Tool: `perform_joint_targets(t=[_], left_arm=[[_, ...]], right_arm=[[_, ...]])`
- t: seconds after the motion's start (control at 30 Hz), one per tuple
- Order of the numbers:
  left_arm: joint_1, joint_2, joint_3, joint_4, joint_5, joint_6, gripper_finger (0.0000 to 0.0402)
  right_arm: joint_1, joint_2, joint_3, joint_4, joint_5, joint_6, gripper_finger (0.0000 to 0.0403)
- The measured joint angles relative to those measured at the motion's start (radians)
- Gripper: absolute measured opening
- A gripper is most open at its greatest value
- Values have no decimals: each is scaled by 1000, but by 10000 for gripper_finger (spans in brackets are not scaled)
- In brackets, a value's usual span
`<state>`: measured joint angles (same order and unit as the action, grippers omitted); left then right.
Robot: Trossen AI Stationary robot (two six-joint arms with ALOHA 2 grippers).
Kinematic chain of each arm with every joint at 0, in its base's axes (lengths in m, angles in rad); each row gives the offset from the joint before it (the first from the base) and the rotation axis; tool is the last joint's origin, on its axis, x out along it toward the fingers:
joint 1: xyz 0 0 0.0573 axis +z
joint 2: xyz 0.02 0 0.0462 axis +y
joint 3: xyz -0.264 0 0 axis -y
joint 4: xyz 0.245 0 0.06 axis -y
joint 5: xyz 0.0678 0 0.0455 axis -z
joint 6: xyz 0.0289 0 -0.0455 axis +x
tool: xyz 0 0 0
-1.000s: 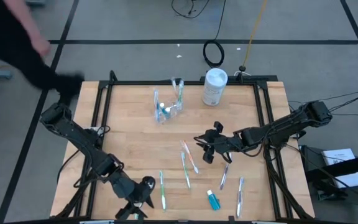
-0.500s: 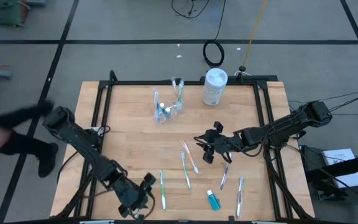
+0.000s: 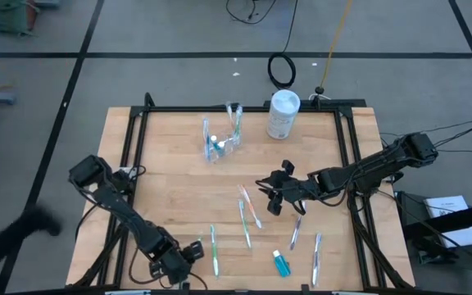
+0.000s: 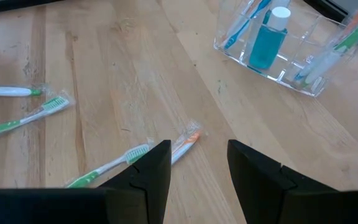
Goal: Pick & Place toothbrushing station
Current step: Put the green toothbrush into the transparent organizer
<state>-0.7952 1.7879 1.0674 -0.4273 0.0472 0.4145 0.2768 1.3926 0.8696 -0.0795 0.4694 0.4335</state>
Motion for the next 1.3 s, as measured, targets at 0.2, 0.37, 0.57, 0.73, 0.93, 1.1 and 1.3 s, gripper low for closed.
perform_joint_targets(t=[0.2,0.37,0.57,0.73,0.93,1.1,1.3], left_arm=[[-1,45,0,37,1,38,200],[0,86,4,96,14,129,200],[9,95,4,87,31,140,170],[19,96,3,82,54,161,106],[55,91,1,77,27,159,45],[91,72,-2,56,1,175,15],[117,7,-3,8,-89,178,3]], right_arm=[[0,0,0,0,0,0,153],[0,0,0,0,0,0,153],[0,0,0,0,1,0,153],[0,0,0,0,0,0,153],[0,0,0,0,1,0,153],[0,0,0,0,1,0,153],[0,0,0,0,0,-1,153]])
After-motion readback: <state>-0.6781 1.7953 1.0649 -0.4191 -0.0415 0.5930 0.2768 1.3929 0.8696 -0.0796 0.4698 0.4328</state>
